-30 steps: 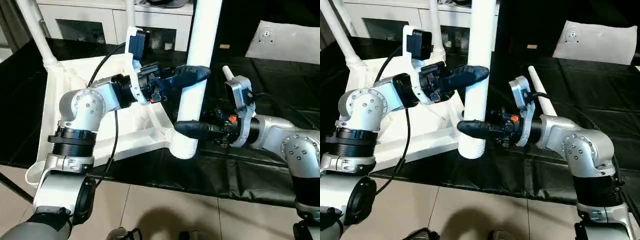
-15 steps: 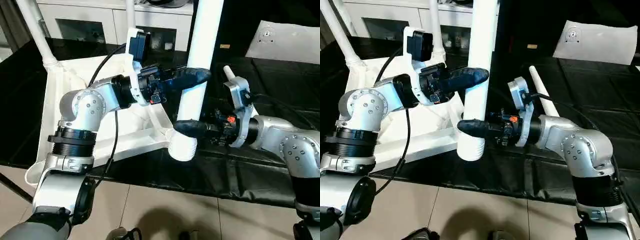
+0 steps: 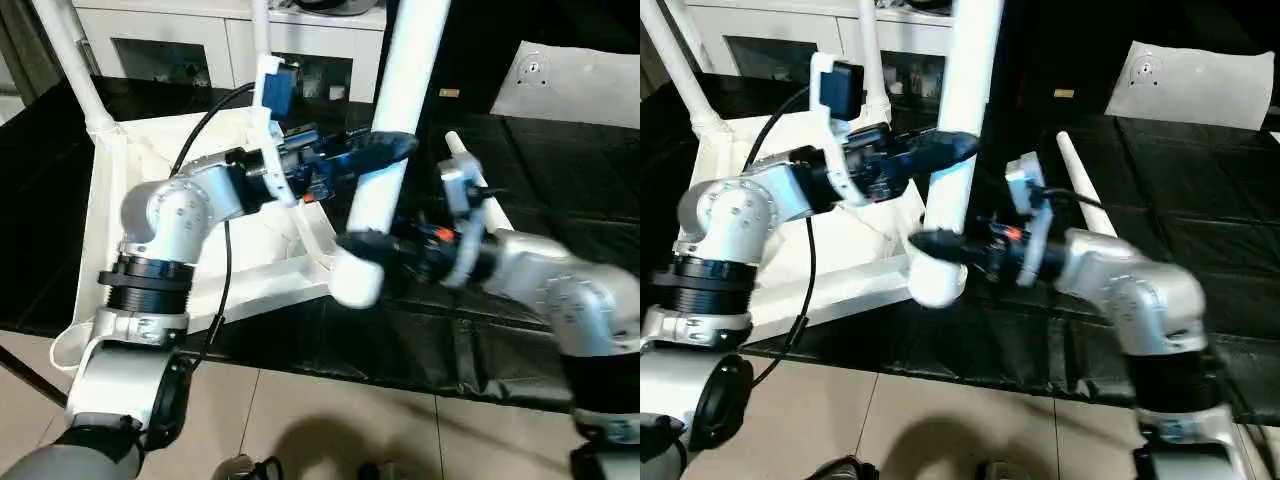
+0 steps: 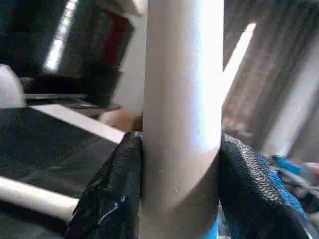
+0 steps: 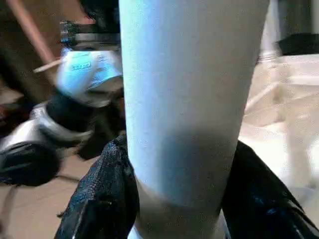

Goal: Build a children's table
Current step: Pick table leg

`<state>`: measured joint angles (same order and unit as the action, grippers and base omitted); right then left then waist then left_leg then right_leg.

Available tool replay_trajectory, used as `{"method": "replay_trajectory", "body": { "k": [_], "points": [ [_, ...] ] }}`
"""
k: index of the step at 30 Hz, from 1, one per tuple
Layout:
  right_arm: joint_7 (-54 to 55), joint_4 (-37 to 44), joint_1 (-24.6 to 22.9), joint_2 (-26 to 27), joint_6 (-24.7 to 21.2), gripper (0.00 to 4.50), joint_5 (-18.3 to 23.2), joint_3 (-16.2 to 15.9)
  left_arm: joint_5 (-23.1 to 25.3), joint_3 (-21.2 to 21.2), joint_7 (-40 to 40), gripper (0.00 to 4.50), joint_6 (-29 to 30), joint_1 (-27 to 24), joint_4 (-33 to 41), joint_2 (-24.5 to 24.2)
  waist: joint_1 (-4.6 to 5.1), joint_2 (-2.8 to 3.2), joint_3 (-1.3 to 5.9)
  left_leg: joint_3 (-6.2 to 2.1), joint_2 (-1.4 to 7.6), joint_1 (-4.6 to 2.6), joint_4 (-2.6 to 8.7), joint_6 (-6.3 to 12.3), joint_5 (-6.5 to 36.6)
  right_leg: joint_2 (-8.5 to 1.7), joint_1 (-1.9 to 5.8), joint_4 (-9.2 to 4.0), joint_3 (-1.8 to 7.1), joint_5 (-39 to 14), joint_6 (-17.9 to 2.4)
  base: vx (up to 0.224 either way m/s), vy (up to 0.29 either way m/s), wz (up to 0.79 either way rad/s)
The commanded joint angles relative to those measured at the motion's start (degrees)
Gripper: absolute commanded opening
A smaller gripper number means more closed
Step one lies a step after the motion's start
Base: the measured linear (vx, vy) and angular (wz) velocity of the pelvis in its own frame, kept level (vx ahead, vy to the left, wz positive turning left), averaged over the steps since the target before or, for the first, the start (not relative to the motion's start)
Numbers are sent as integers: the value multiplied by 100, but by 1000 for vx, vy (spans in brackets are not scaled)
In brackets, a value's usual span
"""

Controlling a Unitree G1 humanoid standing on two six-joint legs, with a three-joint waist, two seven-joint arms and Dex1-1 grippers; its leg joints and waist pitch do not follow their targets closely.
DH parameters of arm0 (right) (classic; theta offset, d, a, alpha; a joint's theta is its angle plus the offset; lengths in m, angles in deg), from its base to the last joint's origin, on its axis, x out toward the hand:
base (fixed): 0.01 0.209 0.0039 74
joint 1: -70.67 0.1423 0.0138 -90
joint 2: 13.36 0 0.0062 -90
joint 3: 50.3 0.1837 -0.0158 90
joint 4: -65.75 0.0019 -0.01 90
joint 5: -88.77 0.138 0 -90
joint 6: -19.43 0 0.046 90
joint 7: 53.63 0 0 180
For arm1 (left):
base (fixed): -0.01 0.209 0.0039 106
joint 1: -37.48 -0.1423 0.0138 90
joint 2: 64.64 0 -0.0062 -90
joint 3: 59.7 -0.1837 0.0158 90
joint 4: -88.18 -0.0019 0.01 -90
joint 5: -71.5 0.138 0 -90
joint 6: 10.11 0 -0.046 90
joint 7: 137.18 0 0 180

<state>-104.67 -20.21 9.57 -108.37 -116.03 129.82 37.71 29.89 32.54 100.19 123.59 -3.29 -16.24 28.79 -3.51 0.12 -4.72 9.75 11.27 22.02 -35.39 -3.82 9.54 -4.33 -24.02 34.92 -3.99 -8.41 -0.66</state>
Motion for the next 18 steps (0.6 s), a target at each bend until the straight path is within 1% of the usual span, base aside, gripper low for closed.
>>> {"method": "replay_trajectory", "body": {
  "k": [1, 2, 3, 4, 5, 6, 8, 9, 11, 12, 13, 14, 15, 18],
  "points": [
    [492, -42, 54, 15, 265, 193, -415, 22, 405, -62, -446, 255, -237, -134, 88, -49, -17, -78, 528, -12, 76, -53, 384, -7, 1053, -293, 339, -516, 179, -2536, -563, 0, 0, 0],
    [674, -39, 50, 76, 370, 193, -570, -16, 548, -96, -619, 255, -374, -224, 174, -41, -13, -75, 526, -22, 94, -55, 393, -32, 1058, -301, 338, -498, 184, -2484, -580, 0, 0, 0],
    [798, -31, 43, 135, 417, 193, -633, -18, 614, -102, -744, 255, -432, -280, 243, -22, 0, -77, 518, -14, 83, -54, 396, -24, 1078, -285, 335, -511, 184, -2490, -585, 0, 0, 0],
    [1042, -32, 17, 261, 539, 193, -779, -45, 708, -75, -1014, 255, -510, -392, 405, 47, -4, -64, 528, -11, 90, -64, 392, -20, 1079, -292, 332, -501, 191, -2406, -621, 0, 0, 0],
    [1042, -32, 17, 261, 539, 193, -779, -45, 708, -75, -1014, 255, -510, -392, 405, 47, -4, -64, 532, -14, 96, -58, 390, -32, 1077, -299, 339, -483, 192, -2358, -641, 0, 0, 0],
    [1187, -35, -12, 334, 621, 193, -873, -69, 757, -49, -1195, 255, -545, -467, 526, 110, 2, -73, 525, -7, 91, -66, 395, -29, 1113, -286, 331, -497, 189, -2362, -646, 0, 0, 0],
    [1349, -27, -58, 418, 701, 193, -995, -138, 862, -33, -1480, 255, -609, -589, 739, 212, 11, -65, 520, -13, 106, -59, 400, -34, 1148, -292, 331, -483, 196, -2320, -670, 0, 0, 0],
    [1434, -14, -83, 463, 739, 193, -1076, -172, 944, -68, -1583, 255, -682, -654, 846, 246, 6, -71, 526, -9, 101, -70, 394, -20, 1168, -295, 332, -488, 196, -2354, -654, 0, 0, 0],
    [1577, -1, -113, 542, 785, 193, -1193, -209, 1099, -142, -1759, 255, -818, -744, 980, 292, 19, -61, 511, -9, 104, -70, 403, -23, 1208, -287, 314, -507, 199, -2437, -610, 0, 0, 0],
    [1689, 12, -136, 621, 802, 193, -1237, -219, 1309, -259, -1900, 255, -1009, -823, 1076, 309, 23, -61, 508, -12, 99, -76, 411, -37, 1266, -280, 307, -519, 200, -2537, -537, 0, 0, 0],
    [1766, 14, -147, 664, 823, 193, -1279, -231, 1409, -314, -2008, 255, -1086, -877, 1136, 333, 28, -72, 505, -12, 97, -71, 413, -39, 1281, -278, 308, -530, 198, -2560, -498, 0, 0, 0],
    [1766, 14, -147, 664, 823, 193, -1279, -231, 1409, -314, -2008, 255, -1086, -877, 1136, 333, 28, -72, 505, -12, 97, -71, 413, -39, 1281, -278, 308, -530, 198, -2560, -498, 0, 0, 0],
    [1845, 3, -156, 711, 865, 193, -1336, -262, 1510, -382, -2090, 255, -1148, -949, 1199, 351, 30, -68, 506, -18, 91, -65, 414, -57, 1298, -284, 312, -531, 197, -2637, -443, 0, 0, 0],
    [1888, -2, -170, 730, 916, 193, -1373, -295, 1438, -337, -2168, 255, -1051, -998, 1221, 409, 45, -81, 500, -12, 74, -72, 401, -50, 1357, -281, 296, -552, 190, -2796, -372, 0, 0, 0]
  ]
}}
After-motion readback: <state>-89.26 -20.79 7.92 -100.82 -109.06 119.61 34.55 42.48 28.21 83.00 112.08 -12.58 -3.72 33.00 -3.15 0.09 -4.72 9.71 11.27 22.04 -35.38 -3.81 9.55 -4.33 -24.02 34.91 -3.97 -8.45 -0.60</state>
